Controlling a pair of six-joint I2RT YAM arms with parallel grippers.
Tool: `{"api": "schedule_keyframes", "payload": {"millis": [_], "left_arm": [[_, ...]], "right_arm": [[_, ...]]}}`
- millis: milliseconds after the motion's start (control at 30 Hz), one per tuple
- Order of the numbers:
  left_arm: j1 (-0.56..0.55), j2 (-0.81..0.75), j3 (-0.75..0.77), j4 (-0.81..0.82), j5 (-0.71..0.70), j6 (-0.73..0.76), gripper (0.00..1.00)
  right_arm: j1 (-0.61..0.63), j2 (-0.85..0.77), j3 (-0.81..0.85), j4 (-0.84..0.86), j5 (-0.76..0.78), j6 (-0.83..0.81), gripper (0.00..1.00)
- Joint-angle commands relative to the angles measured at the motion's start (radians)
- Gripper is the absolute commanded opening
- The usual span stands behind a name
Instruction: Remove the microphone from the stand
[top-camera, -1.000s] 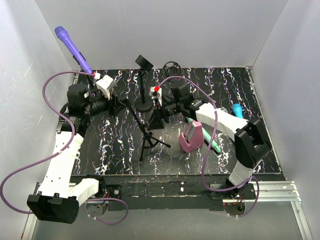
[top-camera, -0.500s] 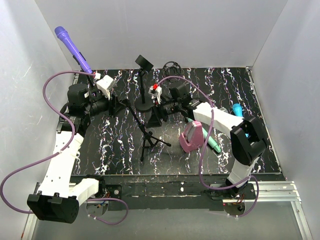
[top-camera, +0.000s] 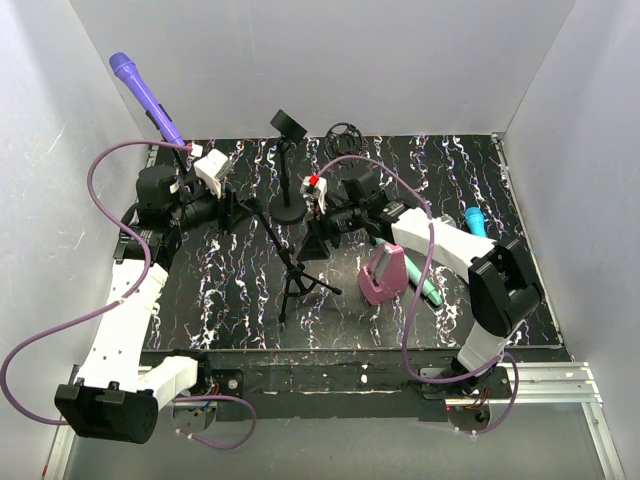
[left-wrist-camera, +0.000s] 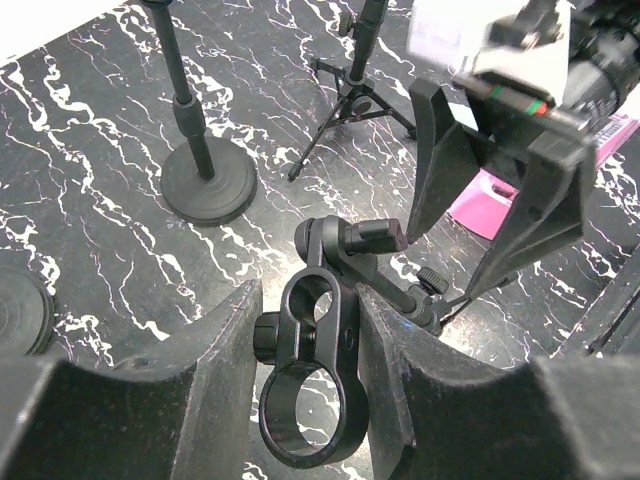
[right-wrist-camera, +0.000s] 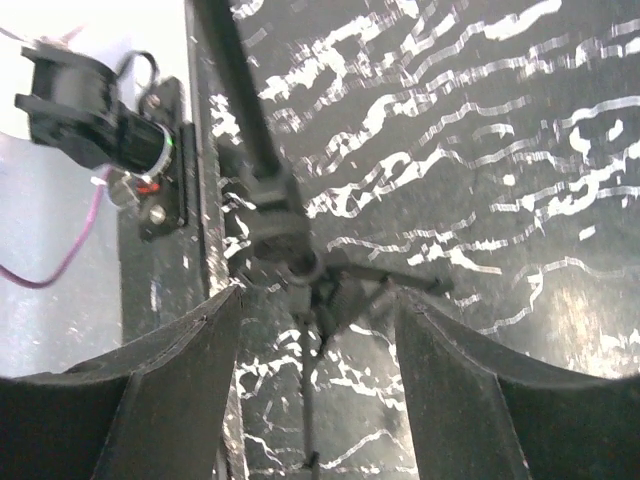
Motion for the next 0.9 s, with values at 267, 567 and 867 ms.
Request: {"api": "schedule_keyframes", "payload": {"millis": [267, 567, 867], "left_arm": [[-0.002, 0.007, 0.063, -0.034, 0.028, 0.005, 0.0], [-0.002, 0.016, 0.08, -0.037, 0.022, 0.004, 0.0], [-0.002, 0.024, 0.126, -0.044, 0.053, 0.024, 0.0]], "right_arm": [[-0.001, 0.033, 0.107, 0.109, -0.044, 0.123, 0.7], [-0.001, 0.002, 0.028, -0.02, 0.074, -0.037, 0.67], [-0.002, -0.067, 0.027, -0.132, 0.134, -0.156, 0.66]]}}
